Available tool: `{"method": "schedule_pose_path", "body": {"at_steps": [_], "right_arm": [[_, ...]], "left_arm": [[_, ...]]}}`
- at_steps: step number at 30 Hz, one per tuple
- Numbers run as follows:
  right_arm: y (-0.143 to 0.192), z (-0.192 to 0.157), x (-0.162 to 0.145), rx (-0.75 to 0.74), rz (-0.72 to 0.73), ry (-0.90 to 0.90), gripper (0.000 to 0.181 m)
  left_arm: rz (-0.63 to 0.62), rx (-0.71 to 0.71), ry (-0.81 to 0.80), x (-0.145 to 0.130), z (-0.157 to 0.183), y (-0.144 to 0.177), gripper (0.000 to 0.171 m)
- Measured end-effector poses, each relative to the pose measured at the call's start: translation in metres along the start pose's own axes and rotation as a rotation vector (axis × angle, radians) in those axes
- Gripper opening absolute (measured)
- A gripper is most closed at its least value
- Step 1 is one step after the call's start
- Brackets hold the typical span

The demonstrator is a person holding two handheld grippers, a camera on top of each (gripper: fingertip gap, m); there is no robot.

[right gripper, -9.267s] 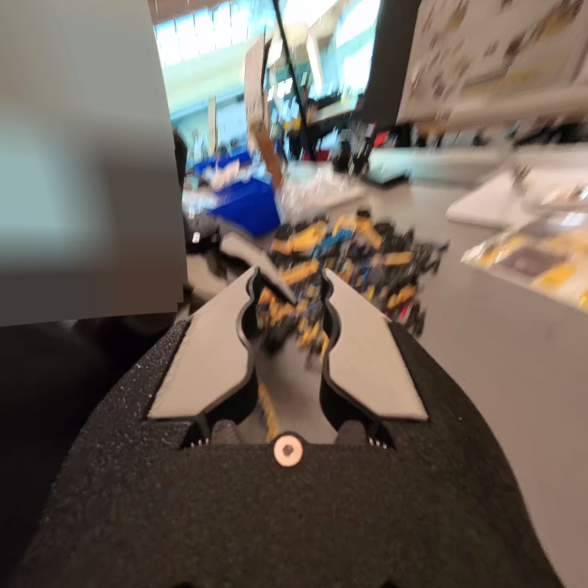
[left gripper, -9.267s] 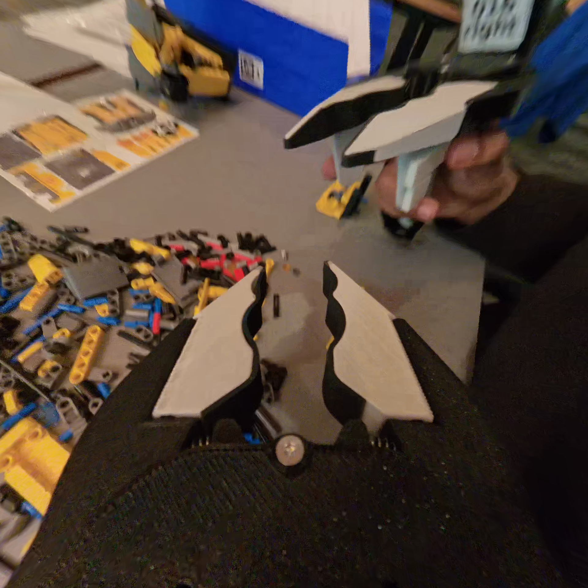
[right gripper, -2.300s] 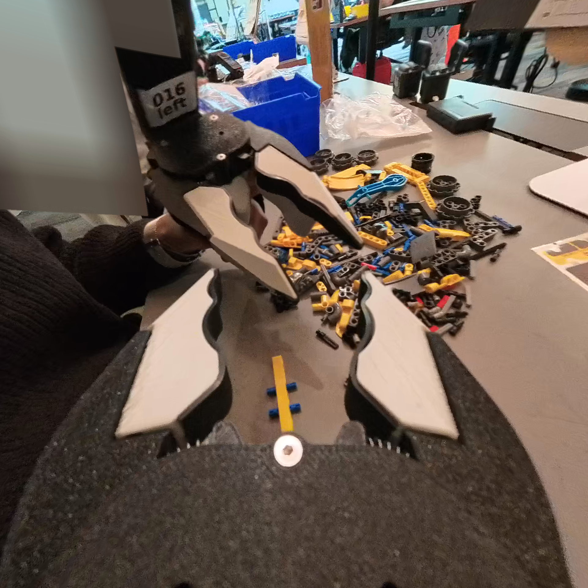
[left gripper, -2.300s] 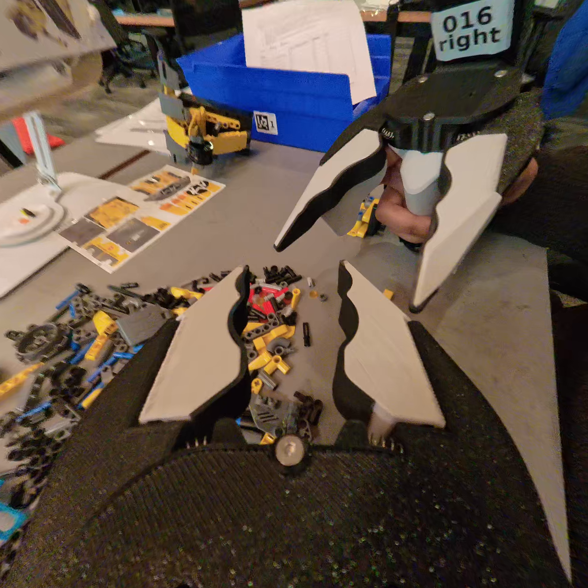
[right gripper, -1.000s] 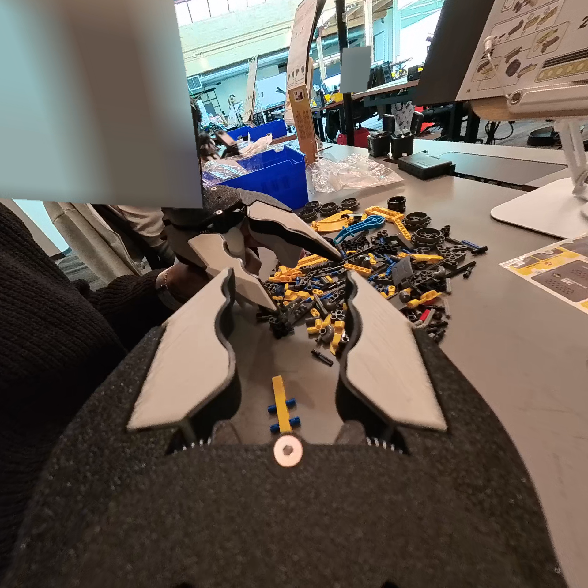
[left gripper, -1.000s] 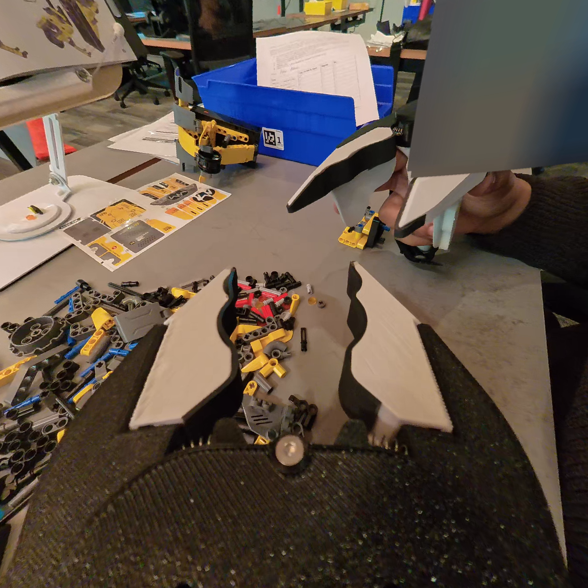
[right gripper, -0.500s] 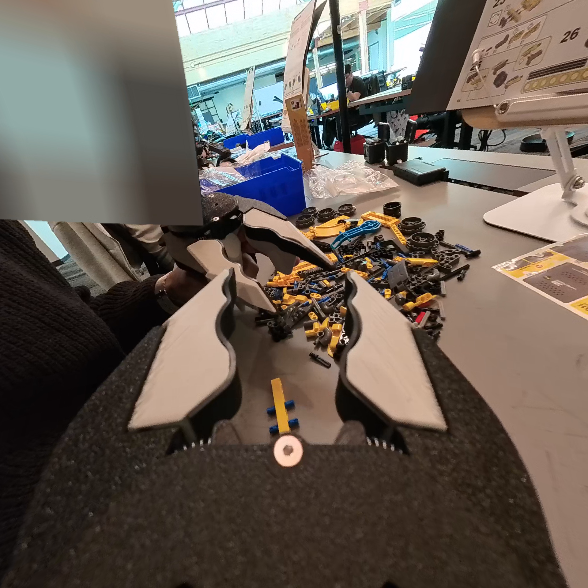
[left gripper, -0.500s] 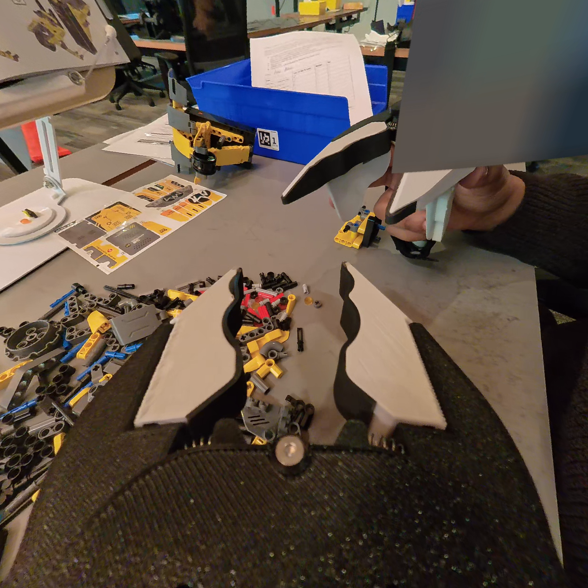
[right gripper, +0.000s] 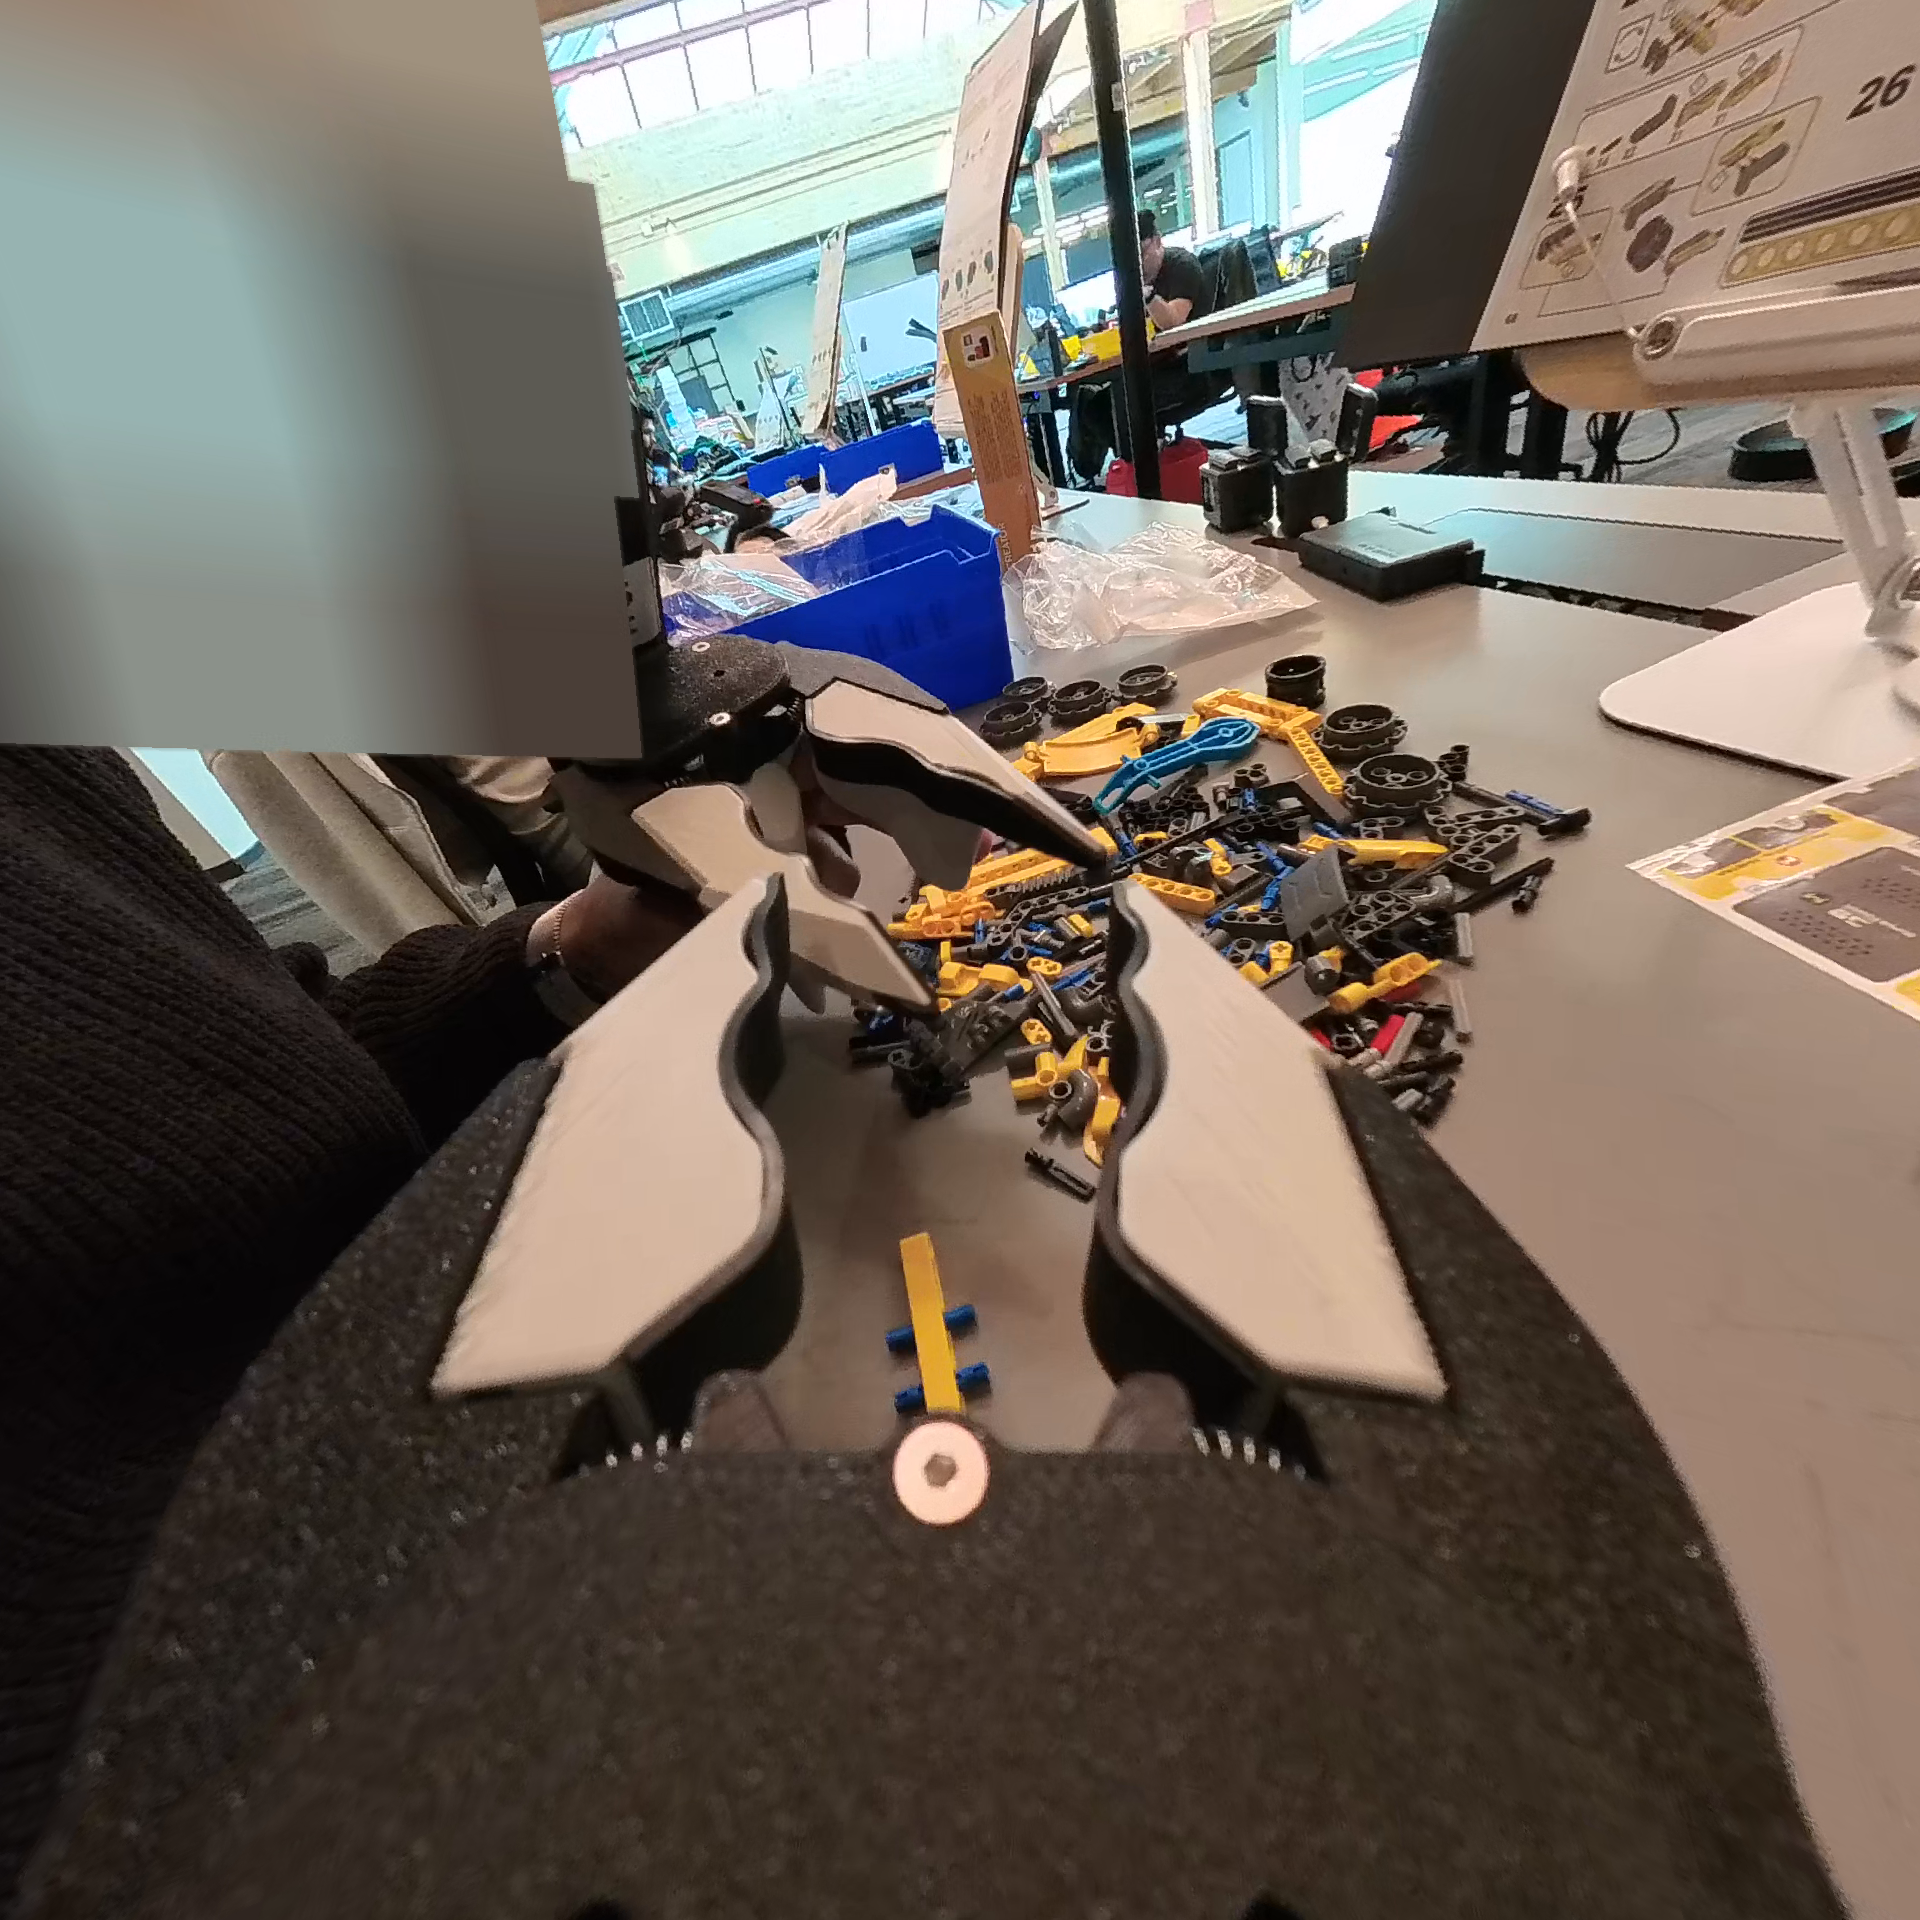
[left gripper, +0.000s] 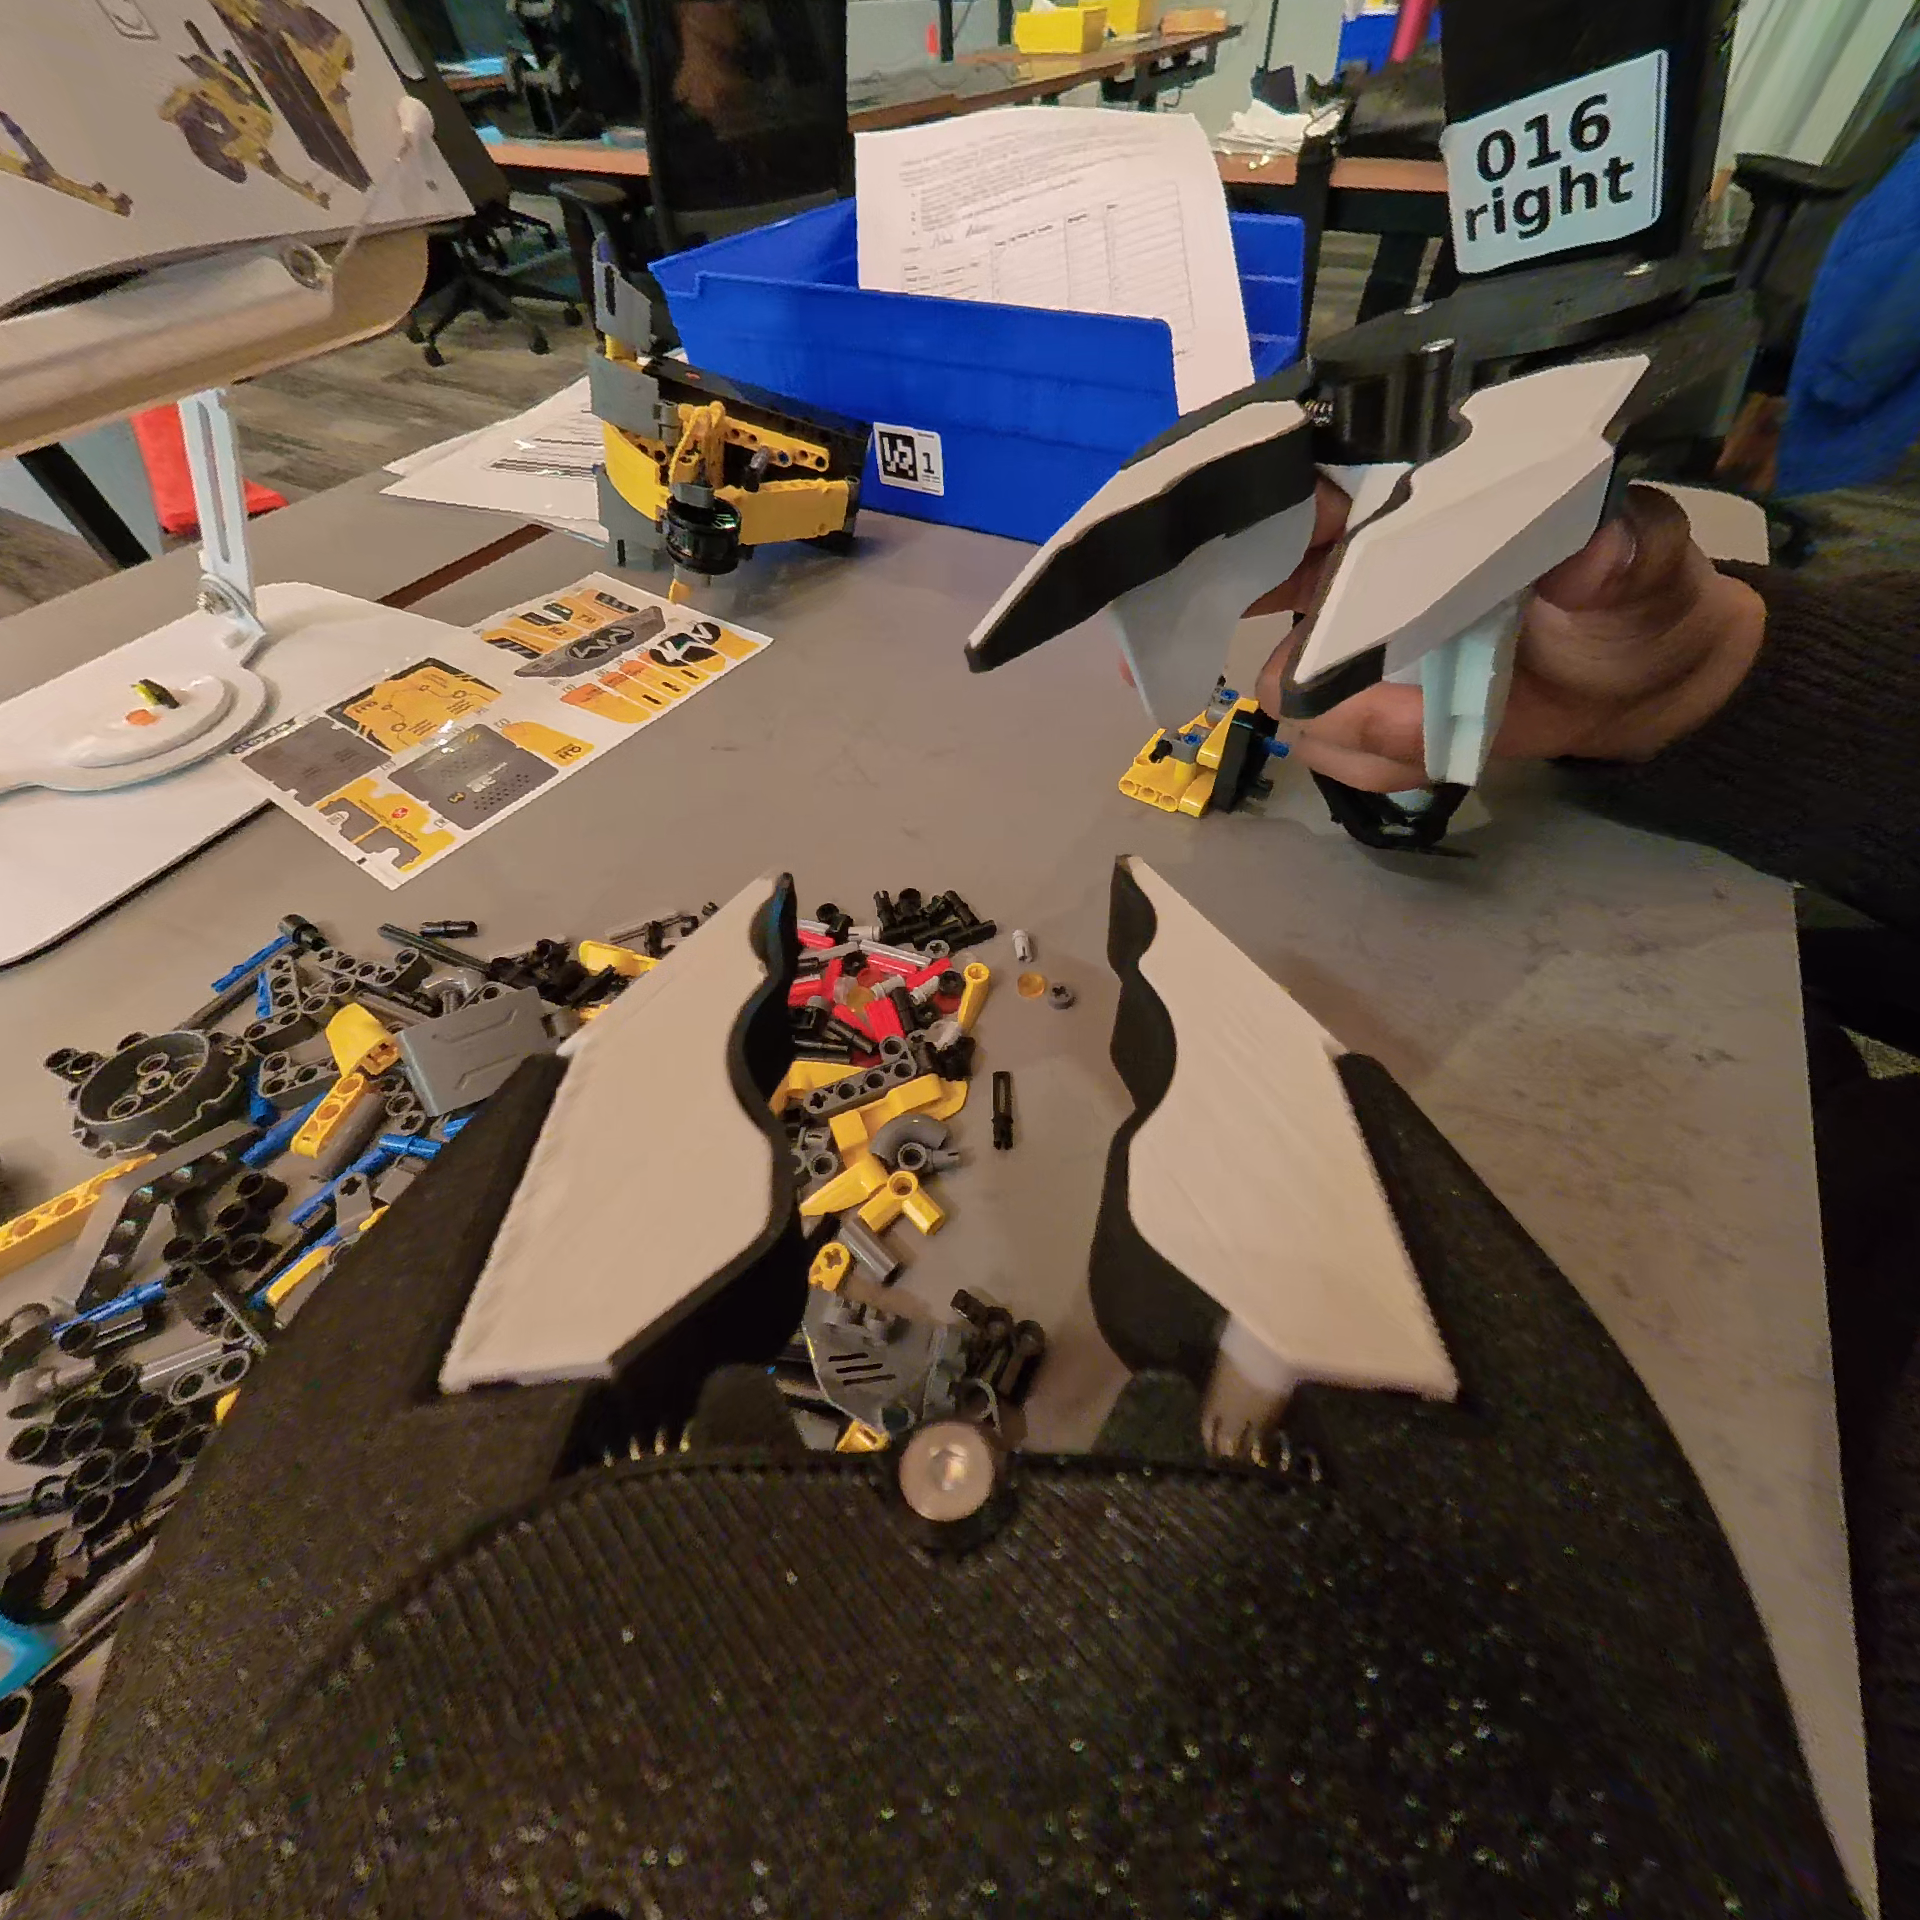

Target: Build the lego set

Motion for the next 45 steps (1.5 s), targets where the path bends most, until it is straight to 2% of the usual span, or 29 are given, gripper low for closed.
{"method": "schedule_pose_path", "body": {"at_steps": [6, 9, 14, 18, 25, 28, 31, 41, 45], "right_arm": [[0.009, 0.010, 0.005, -0.127, 0.051, 0.005, 0.063], [0.015, 0.014, 0.008, -0.127, 0.091, -0.034, 0.063], [0.018, 0.015, 0.010, -0.118, 0.114, -0.057, 0.063], [0.018, 0.012, 0.011, -0.134, 0.104, -0.022, 0.063], [0.017, 0.009, 0.010, -0.183, 0.065, 0.057, 0.063], [0.016, 0.007, 0.010, -0.188, 0.054, 0.076, 0.063], [0.016, 0.006, 0.010, -0.201, 0.046, 0.096, 0.064], [0.017, 0.005, 0.011, -0.220, 0.042, 0.119, 0.063], [0.018, 0.005, 0.011, -0.227, 0.040, 0.129, 0.063]], "left_arm": [[0.031, 0.143, 0.064, 0.001, -0.014, 0.004, 0.042], [0.070, 0.228, 0.131, 0.002, -0.027, 0.011, 0.040], [0.073, 0.329, 0.192, -0.001, -0.043, 0.025, 0.011], [0.062, 0.422, 0.169, -0.004, -0.053, 0.035, 0.001], [0.036, 0.444, 0.171, -0.008, -0.056, 0.036, 0.002], [0.021, 0.422, 0.162, -0.008, -0.055, 0.034, 0.009], [0.004, 0.428, 0.168, -0.010, -0.056, 0.033, 0.009], [0.026, 0.415, 0.193, -0.010, -0.056, 0.036, 0.015], [0.033, 0.485, 0.215, -0.011, -0.062, 0.040, 0.030]]}}
Point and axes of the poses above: each gripper's, where its closed fingertips meet, y back along the fingers, x out of its top, z = x × y across the jaws, the point moved 9 cm from there along y, back along the fingers, and after that the axes turned 4 degrees about y, right-handed, at the moved point
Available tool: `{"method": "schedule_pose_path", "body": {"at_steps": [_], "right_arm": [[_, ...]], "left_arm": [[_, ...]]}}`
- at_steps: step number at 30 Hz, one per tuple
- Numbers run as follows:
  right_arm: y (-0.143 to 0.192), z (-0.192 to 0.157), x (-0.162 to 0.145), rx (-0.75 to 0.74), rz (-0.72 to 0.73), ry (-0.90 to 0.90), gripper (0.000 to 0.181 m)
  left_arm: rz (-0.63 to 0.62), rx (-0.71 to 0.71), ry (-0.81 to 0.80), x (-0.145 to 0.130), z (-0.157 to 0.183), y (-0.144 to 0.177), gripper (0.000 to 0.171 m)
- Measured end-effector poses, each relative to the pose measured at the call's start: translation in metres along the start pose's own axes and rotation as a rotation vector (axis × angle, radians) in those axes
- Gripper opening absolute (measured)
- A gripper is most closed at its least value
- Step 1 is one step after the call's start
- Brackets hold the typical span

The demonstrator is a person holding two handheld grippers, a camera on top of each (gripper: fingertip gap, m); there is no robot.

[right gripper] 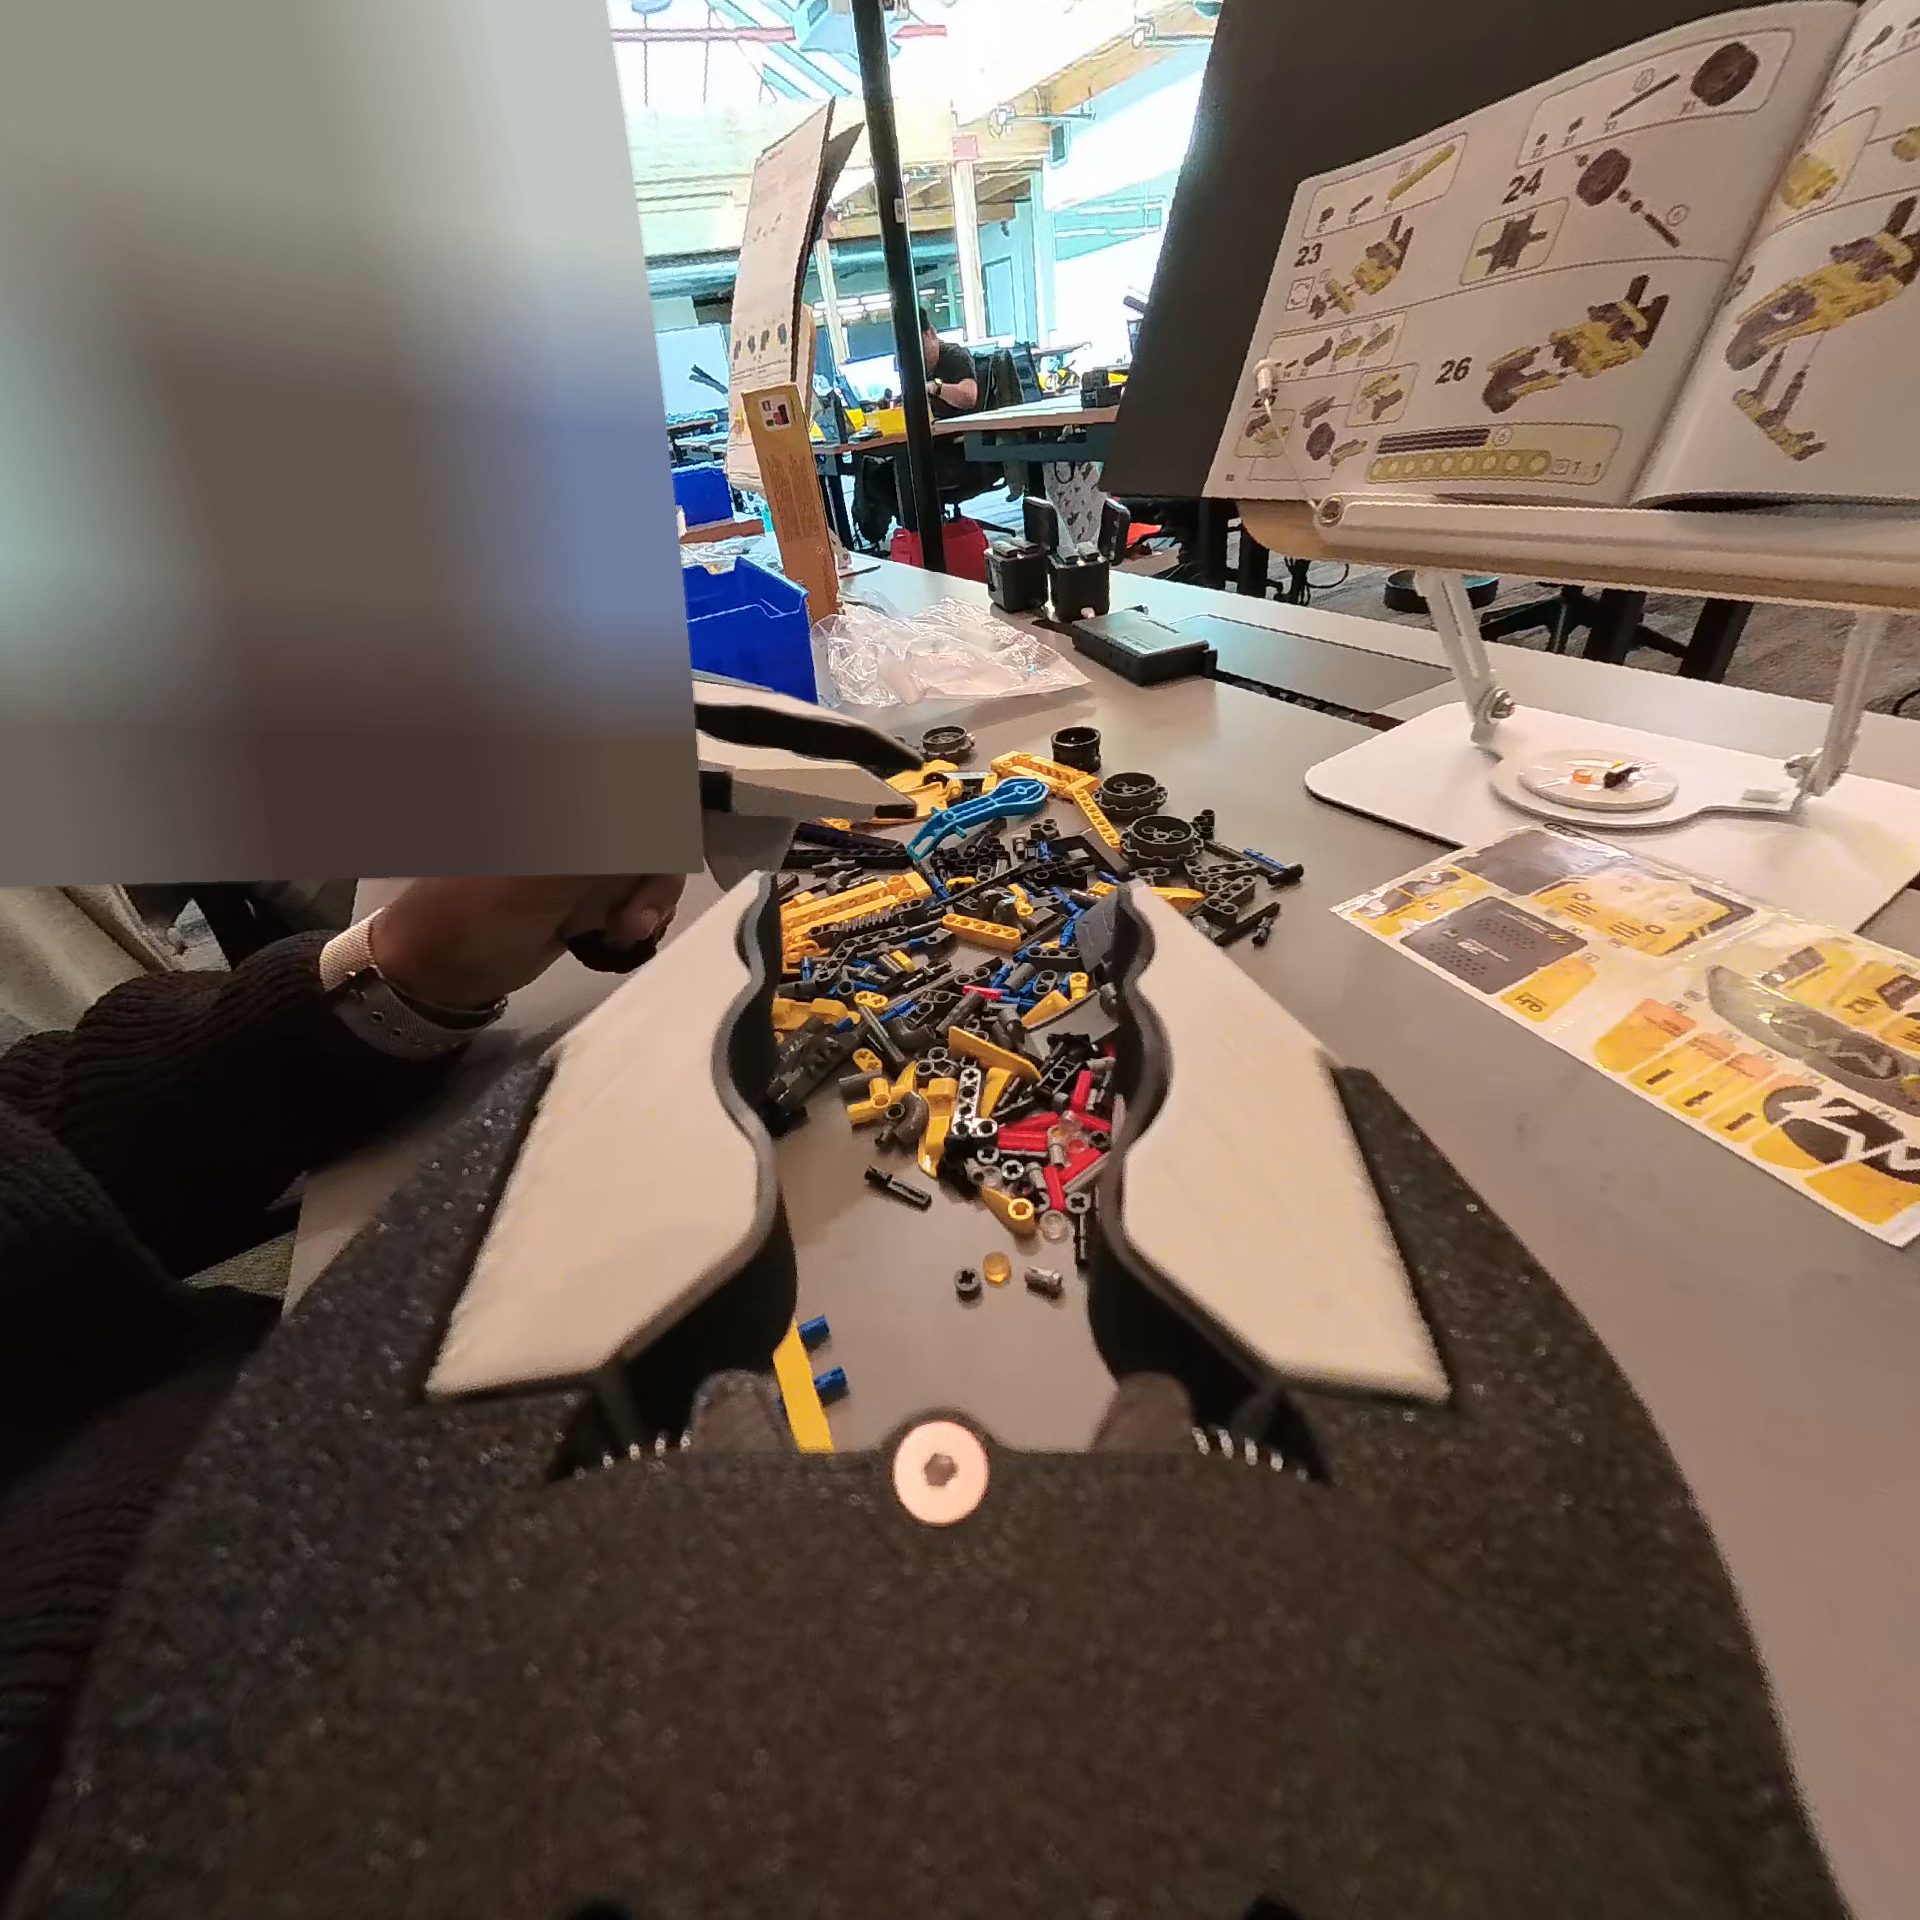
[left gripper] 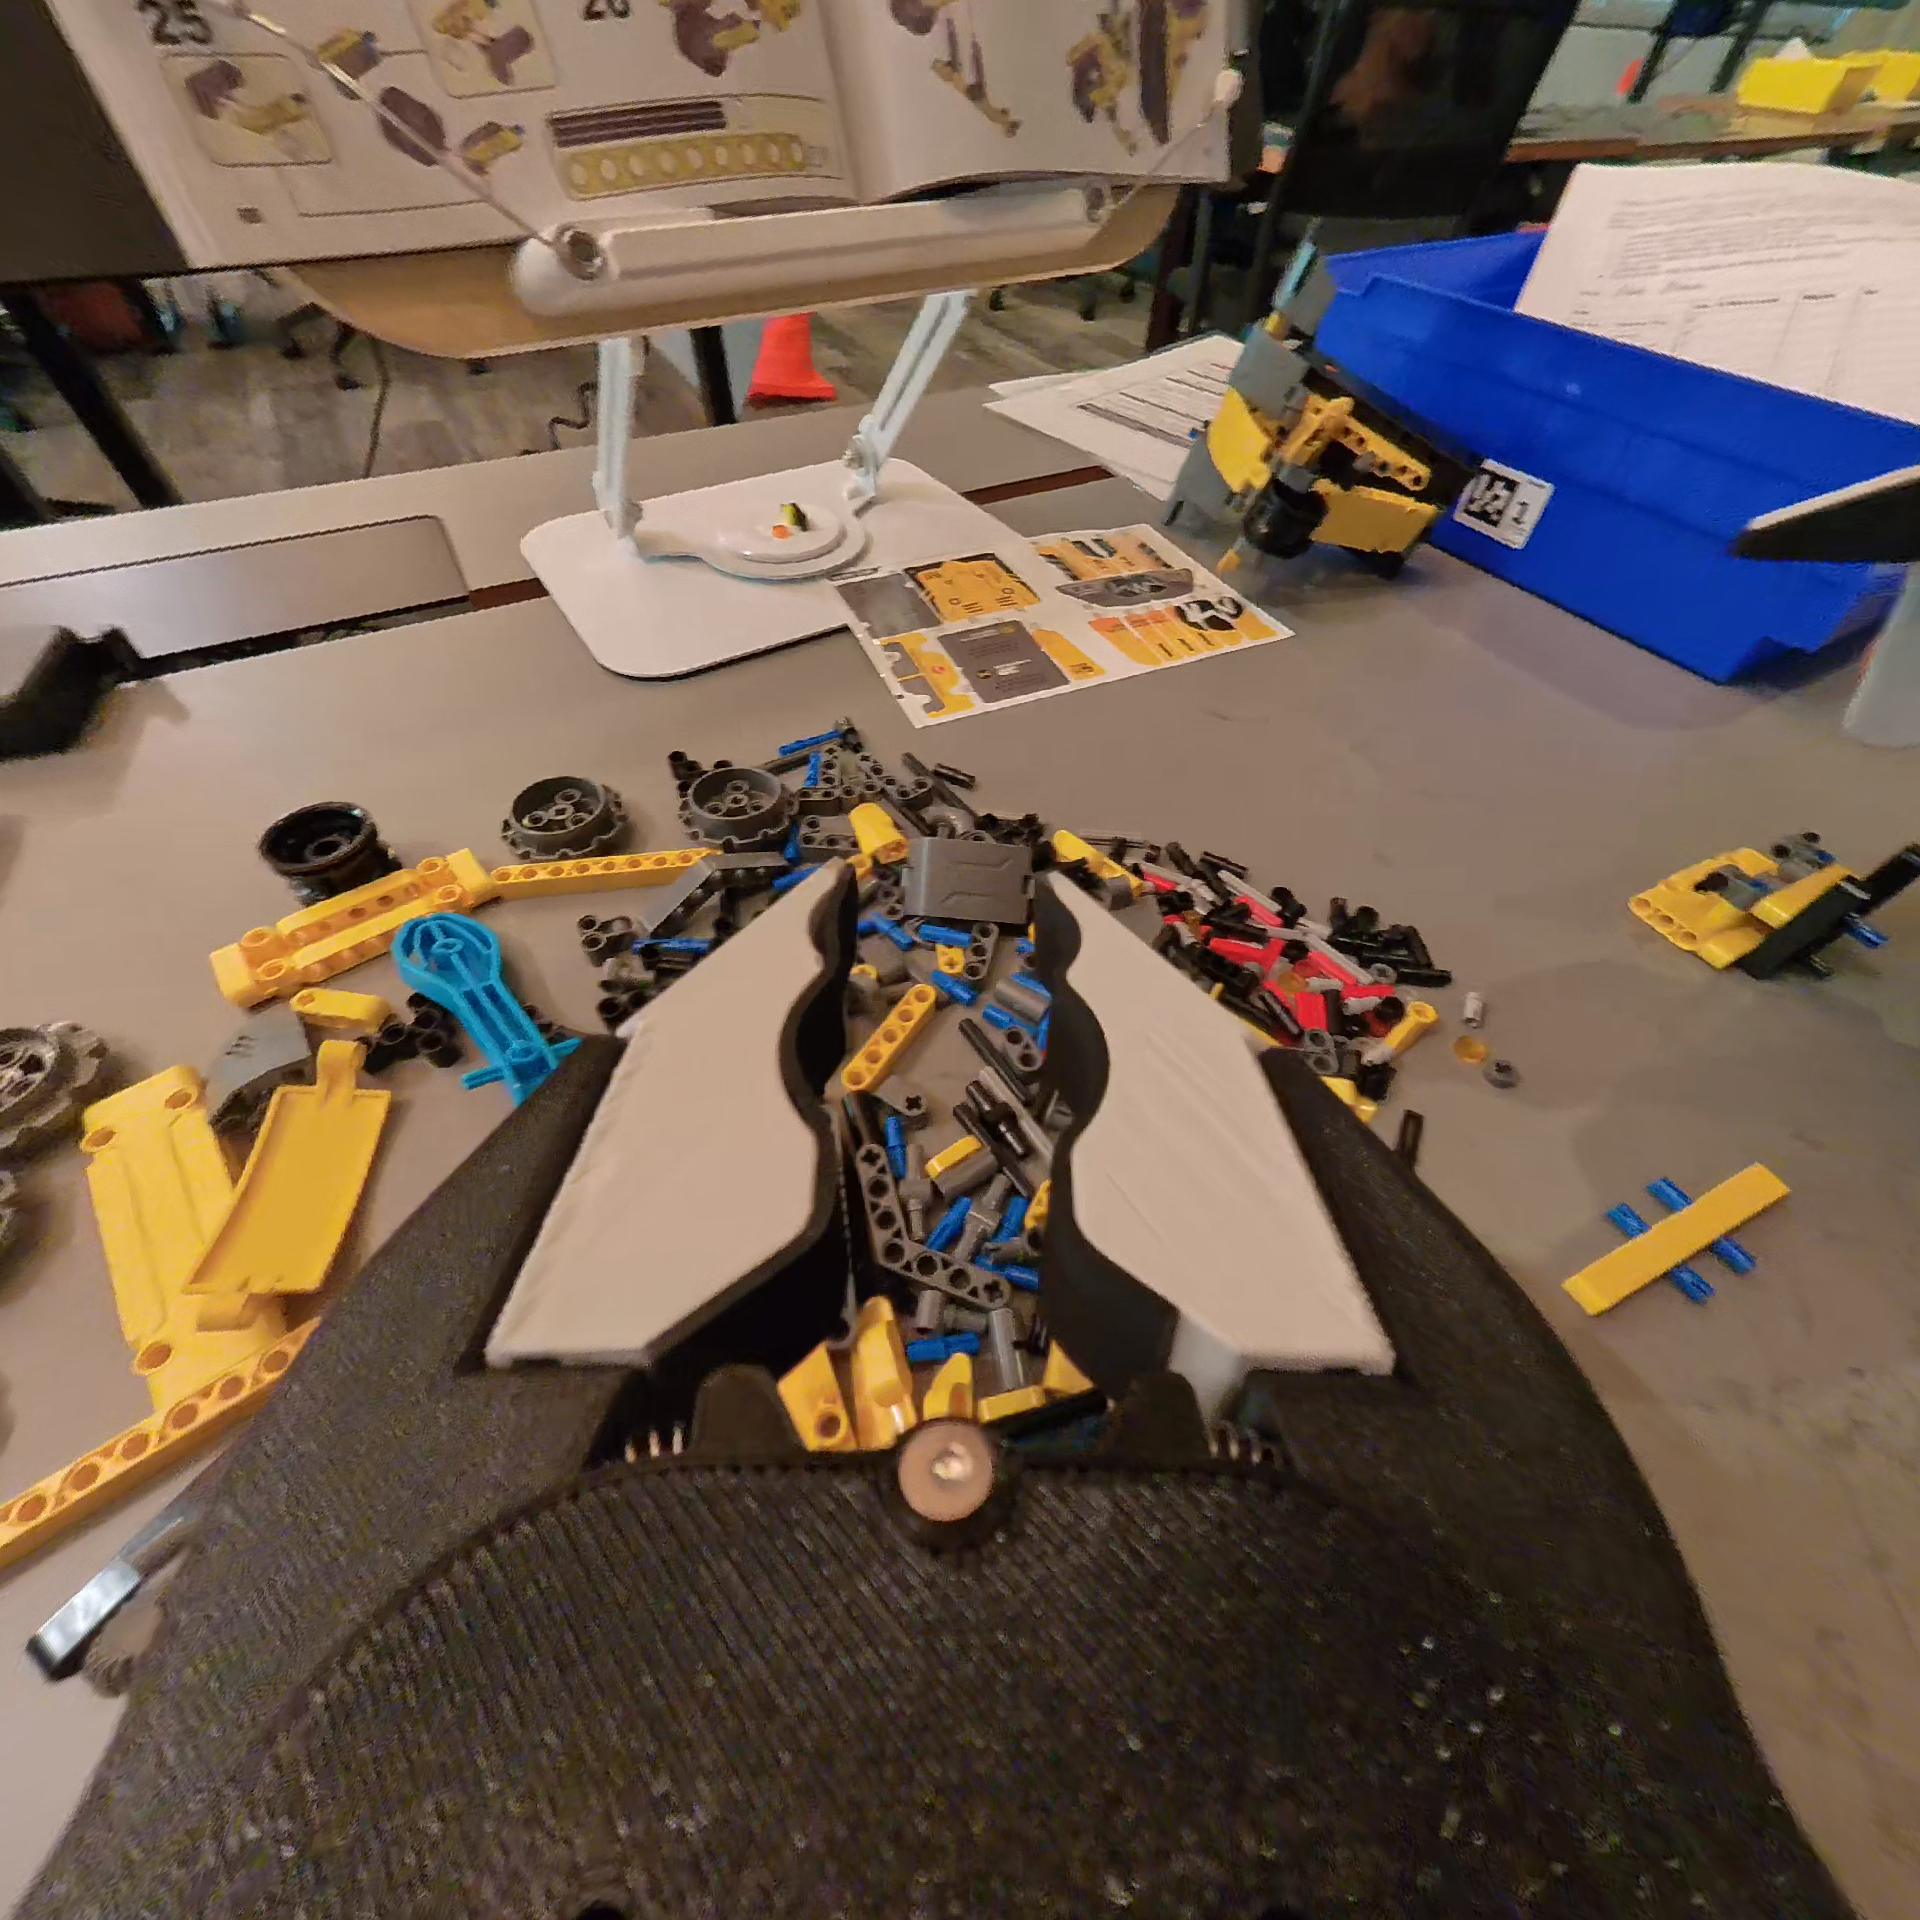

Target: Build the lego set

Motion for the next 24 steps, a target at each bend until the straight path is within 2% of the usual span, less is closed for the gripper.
{"method": "schedule_pose_path", "body": {"at_steps": [4, 7, 10, 13, 15, 24], "right_arm": [[0.000, 0.000, 0.000, 0.000, -0.001, 0.001, 0.063], [0.000, 0.000, 0.000, -0.002, -0.002, 0.003, 0.063], [0.000, -0.001, 0.000, 0.000, -0.002, 0.004, 0.063], [0.000, -0.001, 0.000, -0.002, -0.004, 0.008, 0.063], [0.000, -0.001, 0.000, -0.003, -0.004, 0.010, 0.063], [0.001, -0.001, 0.001, -0.003, 0.000, 0.012, 0.063]], "left_arm": [[-0.011, 0.021, -0.005, -0.001, -0.001, -0.001, 0.026], [-0.044, -0.013, -0.029, -0.004, 0.002, -0.003, 0.004], [-0.179, -0.084, -0.071, -0.015, 0.011, -0.012, 0.001], [-0.346, -0.081, -0.142, -0.032, 0.017, -0.024, 0.000], [-0.405, -0.084, -0.159, -0.038, 0.020, -0.028, 0.000], [-0.414, -0.088, -0.128, -0.039, 0.017, -0.029, 0.004]]}}
Point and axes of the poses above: each gripper's, where its closed fingertips meet, y back along the fingers, x out of its top, z = x × y across the jaws, the point moved 9 cm from there along y, back along the fingers, and after that the axes turned 4 degrees about y, right-handed, at the moved point
